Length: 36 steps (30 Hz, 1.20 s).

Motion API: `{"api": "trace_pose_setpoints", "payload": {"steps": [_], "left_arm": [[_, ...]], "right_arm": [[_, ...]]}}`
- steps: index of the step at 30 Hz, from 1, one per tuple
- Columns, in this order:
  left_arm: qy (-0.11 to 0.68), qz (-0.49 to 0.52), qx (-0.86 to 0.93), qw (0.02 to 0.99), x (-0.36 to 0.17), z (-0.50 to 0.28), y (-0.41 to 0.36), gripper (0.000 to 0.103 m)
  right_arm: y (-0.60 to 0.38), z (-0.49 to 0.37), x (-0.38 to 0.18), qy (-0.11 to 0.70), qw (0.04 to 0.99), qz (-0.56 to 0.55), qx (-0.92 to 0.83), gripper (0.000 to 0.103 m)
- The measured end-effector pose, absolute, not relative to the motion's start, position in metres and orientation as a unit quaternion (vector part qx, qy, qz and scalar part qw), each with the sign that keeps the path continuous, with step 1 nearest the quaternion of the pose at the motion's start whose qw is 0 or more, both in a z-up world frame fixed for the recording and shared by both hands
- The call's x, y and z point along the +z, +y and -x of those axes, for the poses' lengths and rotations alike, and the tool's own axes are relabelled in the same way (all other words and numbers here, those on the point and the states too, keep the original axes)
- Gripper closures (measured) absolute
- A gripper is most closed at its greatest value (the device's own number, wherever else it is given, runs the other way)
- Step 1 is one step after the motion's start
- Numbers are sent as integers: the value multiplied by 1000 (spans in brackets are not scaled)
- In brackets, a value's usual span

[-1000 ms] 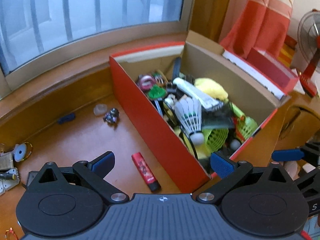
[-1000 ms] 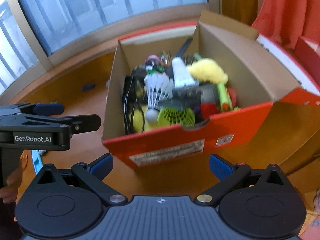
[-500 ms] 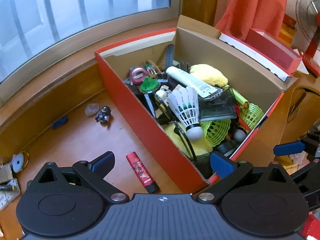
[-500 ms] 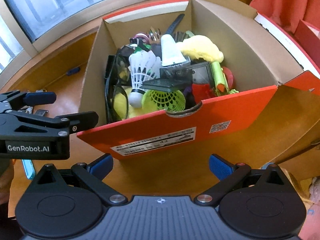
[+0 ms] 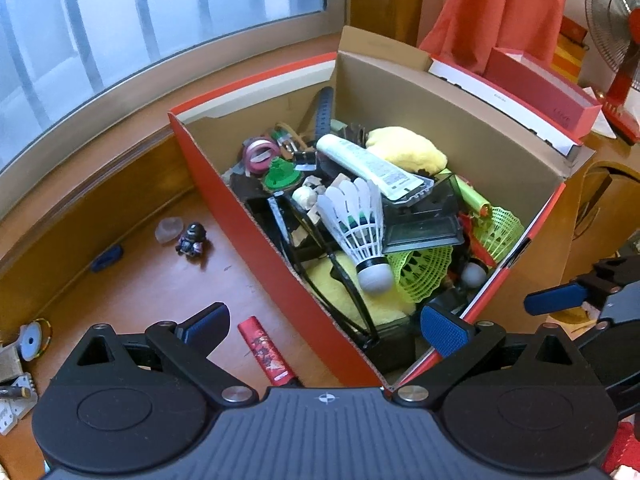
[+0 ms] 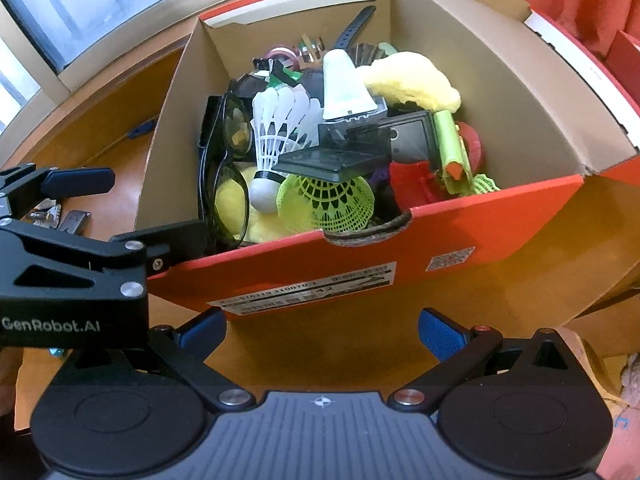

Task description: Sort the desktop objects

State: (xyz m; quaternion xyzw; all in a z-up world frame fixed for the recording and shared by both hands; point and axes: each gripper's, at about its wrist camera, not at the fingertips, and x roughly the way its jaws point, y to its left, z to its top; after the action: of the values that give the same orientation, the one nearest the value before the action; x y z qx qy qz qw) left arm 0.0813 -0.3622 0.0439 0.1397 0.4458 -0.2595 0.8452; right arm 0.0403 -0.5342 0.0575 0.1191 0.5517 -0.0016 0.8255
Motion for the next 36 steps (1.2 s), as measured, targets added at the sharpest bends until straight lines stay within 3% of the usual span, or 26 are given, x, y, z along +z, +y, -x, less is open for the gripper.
{"api": "trace_pose_setpoints", "payload": {"steps": [36], "left_arm": [[460,-111,-291,832,36,-95,-369,0]], "right_arm": [[-520,-52,47,574,810,-119,0,0]]}}
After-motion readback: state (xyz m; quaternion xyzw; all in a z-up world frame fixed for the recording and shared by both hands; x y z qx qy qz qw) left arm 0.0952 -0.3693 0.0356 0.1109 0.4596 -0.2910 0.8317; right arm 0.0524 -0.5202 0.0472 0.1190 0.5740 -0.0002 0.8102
